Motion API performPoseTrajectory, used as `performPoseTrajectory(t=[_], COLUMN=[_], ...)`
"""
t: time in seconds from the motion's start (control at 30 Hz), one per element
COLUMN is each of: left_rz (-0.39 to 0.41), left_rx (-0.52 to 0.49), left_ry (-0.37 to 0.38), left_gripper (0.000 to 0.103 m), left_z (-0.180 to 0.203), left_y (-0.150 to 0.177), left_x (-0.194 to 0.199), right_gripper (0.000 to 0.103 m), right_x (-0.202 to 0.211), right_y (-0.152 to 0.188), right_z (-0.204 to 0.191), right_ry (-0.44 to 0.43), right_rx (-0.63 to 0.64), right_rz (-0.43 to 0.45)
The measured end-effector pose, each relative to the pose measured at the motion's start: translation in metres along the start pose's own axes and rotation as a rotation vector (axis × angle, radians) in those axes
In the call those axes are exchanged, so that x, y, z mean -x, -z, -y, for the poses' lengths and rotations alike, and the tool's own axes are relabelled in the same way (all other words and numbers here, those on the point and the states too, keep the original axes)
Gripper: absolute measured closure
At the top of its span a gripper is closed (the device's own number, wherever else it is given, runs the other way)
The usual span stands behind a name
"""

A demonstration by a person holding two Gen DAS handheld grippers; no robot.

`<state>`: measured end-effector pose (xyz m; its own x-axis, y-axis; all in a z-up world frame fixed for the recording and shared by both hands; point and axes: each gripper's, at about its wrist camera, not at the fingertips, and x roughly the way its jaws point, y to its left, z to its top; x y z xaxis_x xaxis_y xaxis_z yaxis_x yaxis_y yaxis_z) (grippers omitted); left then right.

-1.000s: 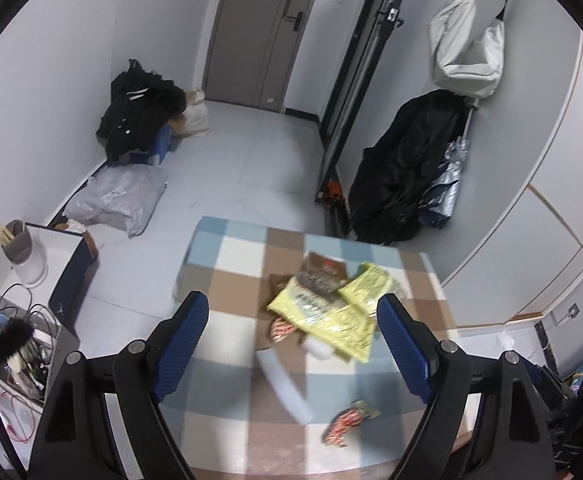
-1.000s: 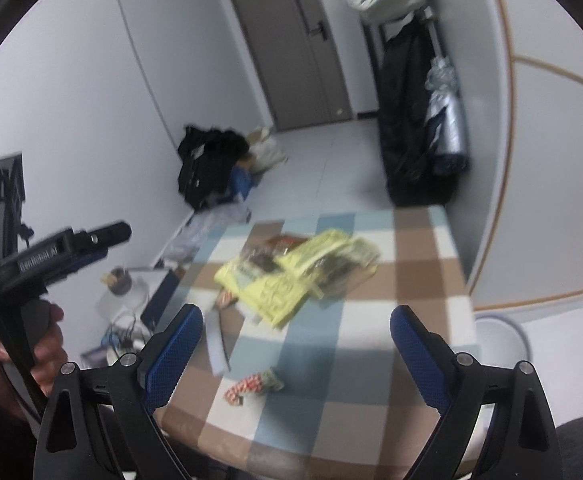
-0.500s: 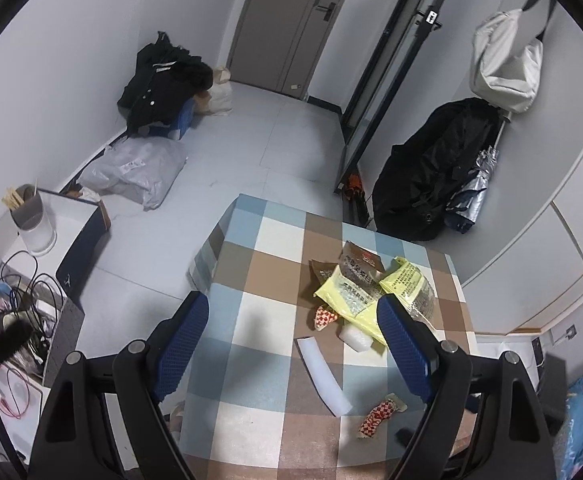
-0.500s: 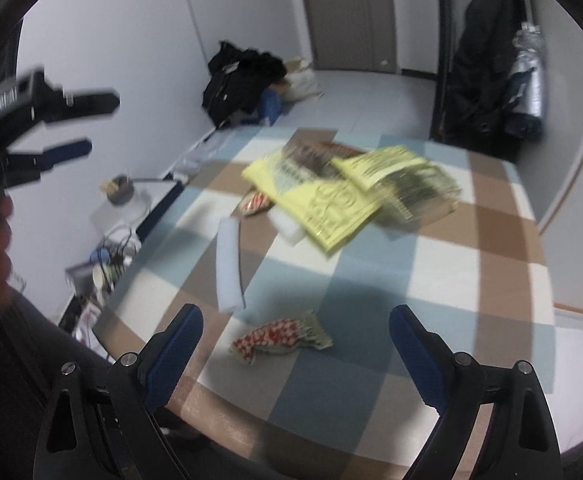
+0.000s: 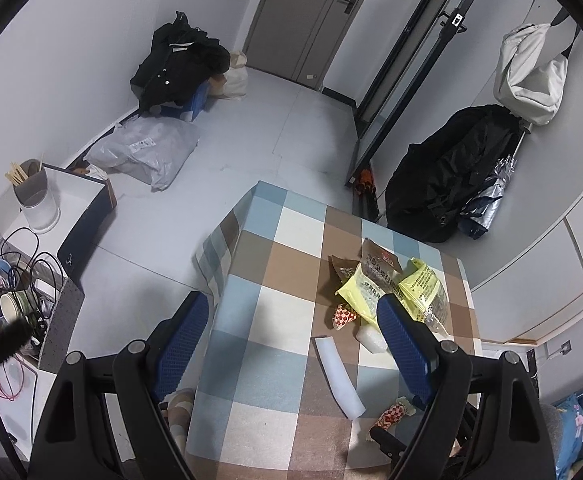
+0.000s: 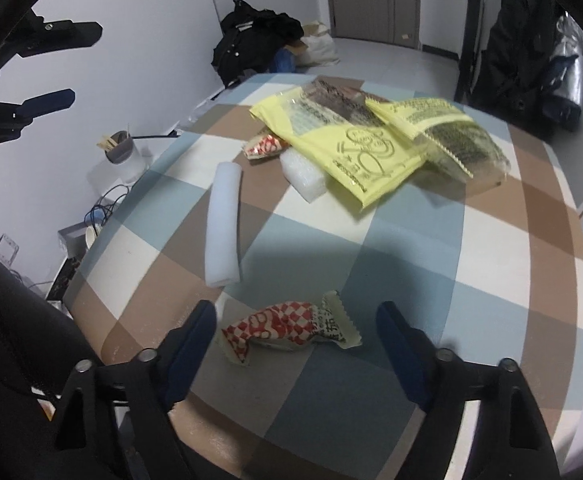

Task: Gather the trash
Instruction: 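Lower the right gripper onto the red-and-white candy wrapper and close it, then lift the wrapper with the right gripper while the left gripper grasps a yellow snack bag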

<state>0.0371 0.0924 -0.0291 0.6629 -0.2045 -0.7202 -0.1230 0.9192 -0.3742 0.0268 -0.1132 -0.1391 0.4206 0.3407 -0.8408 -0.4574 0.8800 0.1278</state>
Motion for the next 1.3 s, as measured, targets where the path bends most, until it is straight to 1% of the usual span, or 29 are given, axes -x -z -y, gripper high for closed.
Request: performPoseTrajectory(t=[0.13, 0.17, 0.2, 0.27, 0.37, 0.4, 0.43, 0.47, 0.57, 0.73, 0.87, 0.97, 1.03, 1.17, 1.2, 1.23, 1.3], left_rz=[-0.01, -0.012, -0.014, -0.018, -0.023, -0.023, -0.023, -0.024, -0.029, -0.041, -0.05, -0.049, -0.039, -0.022, -0.027, -0.031, -0.047], left_rx=[-0.02, -0.026, -0.029, -0.033, -0.033, -0.034, -0.035, -0.035, -0.042, -0.055, -0.061, -0.068, -0.094, -0.19, -0.222, -0.249, -0.297], left_ry=[0.002, 0.002, 0.001, -0.001, -0.002, -0.002, -0.003, -0.003, -0.004, -0.008, -0.004, 0.016, 0.022, 0.052, 0.067, 0.086, 0.116], left_gripper=[0.019, 0.019, 0.019, 0.019, 0.019, 0.019, 0.019, 0.019, 0.019, 0.019, 0.019, 0.019, 0.019, 0.019, 0.019, 0.019, 0.019], left_z=[0.002, 0.003, 0.003, 0.003, 0.003, 0.004, 0.004, 0.004, 0.006, 0.012, 0.023, 0.036, 0.046, 0.075, 0.083, 0.092, 0.108], left_y=[0.001, 0.001, 0.002, 0.002, 0.003, 0.003, 0.003, 0.003, 0.004, 0.005, 0.004, 0.001, -0.001, -0.006, -0.008, -0.009, -0.011], left_x=[-0.003, -0.003, -0.003, -0.004, -0.006, -0.006, -0.006, -0.006, -0.009, -0.014, -0.016, -0.017, -0.016, -0.019, -0.021, -0.023, -0.028], right_gripper=[0.032, 0.038, 0.041, 0.043, 0.05, 0.055, 0.062, 0.081, 0.083, 0.087, 0.089, 0.09, 0.09, 0.092, 0.098, 0.101, 0.103], right_x=[0.001, 0.002, 0.002, 0.004, 0.006, 0.007, 0.008, 0.009, 0.008, 0.013, 0.019, 0.026, 0.029, 0.034, 0.037, 0.038, 0.044], right_y=[0.002, 0.002, 0.002, 0.003, 0.004, 0.005, 0.005, 0.005, 0.006, 0.009, 0.01, 0.011, 0.012, 0.015, 0.016, 0.016, 0.017], right_z=[0.002, 0.002, 0.002, 0.001, 0.001, 0.001, 0.003, 0.005, 0.01, 0.014, 0.02, 0.026, 0.029, 0.037, 0.04, 0.043, 0.053], right_ry=[-0.015, -0.023, -0.033, -0.029, -0.044, -0.047, -0.049, -0.059, -0.085, -0.098, -0.117, -0.13, -0.132, -0.146, -0.151, -0.154, -0.163], right_rx=[-0.011, -0.009, -0.011, -0.011, -0.018, -0.022, -0.028, -0.038, -0.071, -0.077, -0.105, -0.13, -0.135, -0.149, -0.157, -0.163, -0.186], right_rz=[-0.002, -0.001, 0.0, 0.002, 0.006, 0.008, 0.012, 0.006, -0.006, 0.001, 0.012, 0.025, 0.029, 0.037, 0.043, 0.047, 0.061])
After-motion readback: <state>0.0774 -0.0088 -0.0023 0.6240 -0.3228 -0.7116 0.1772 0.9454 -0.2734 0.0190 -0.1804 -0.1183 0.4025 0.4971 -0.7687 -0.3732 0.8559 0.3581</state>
